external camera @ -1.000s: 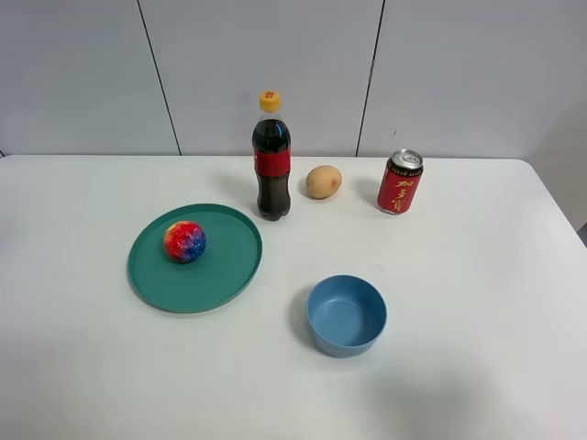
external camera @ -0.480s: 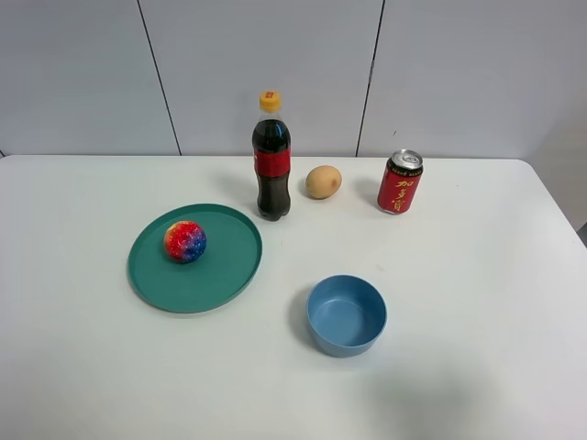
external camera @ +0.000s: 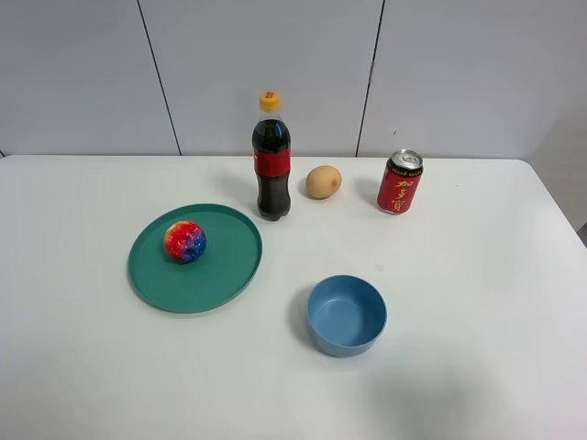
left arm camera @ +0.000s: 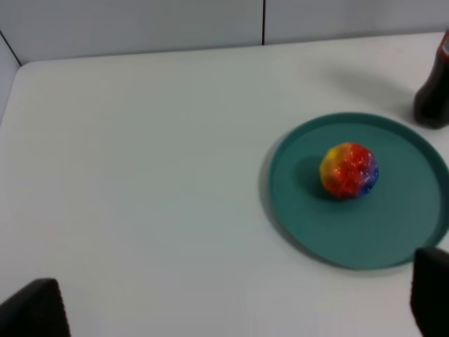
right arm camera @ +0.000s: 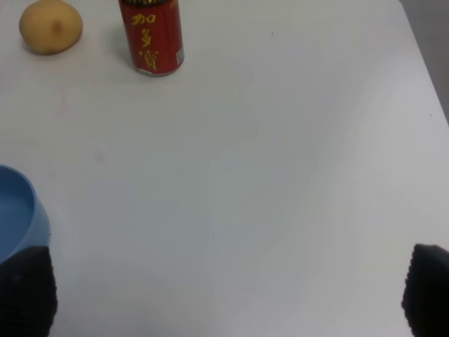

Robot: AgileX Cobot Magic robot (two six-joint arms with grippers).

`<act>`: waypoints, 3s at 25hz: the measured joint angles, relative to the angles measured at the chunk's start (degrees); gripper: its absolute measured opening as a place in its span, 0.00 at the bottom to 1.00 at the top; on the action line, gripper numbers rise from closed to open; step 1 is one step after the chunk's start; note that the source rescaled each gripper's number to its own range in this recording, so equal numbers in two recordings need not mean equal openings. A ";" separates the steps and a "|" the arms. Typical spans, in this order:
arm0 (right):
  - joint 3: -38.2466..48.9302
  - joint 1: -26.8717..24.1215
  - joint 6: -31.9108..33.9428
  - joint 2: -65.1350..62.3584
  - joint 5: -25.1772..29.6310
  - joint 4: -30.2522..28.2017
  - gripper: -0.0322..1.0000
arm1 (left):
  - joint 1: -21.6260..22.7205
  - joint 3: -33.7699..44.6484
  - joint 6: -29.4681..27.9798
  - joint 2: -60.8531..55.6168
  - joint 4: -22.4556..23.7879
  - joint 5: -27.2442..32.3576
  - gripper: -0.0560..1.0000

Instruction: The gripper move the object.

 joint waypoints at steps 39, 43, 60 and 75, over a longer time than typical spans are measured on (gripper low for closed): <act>0.00 0.00 0.00 0.00 0.00 0.00 1.00 | 0.00 26.54 -0.01 -25.50 0.68 -8.11 0.98; 0.00 0.00 0.00 0.00 0.00 0.00 1.00 | 0.00 26.54 -0.01 -25.50 0.68 -7.96 0.98; 0.00 0.00 0.00 0.00 0.00 0.00 1.00 | 0.00 26.54 -0.05 -25.50 0.68 -7.91 0.98; 0.00 0.00 0.00 0.00 0.00 0.00 1.00 | 0.00 26.54 0.00 -25.50 0.68 -7.91 0.99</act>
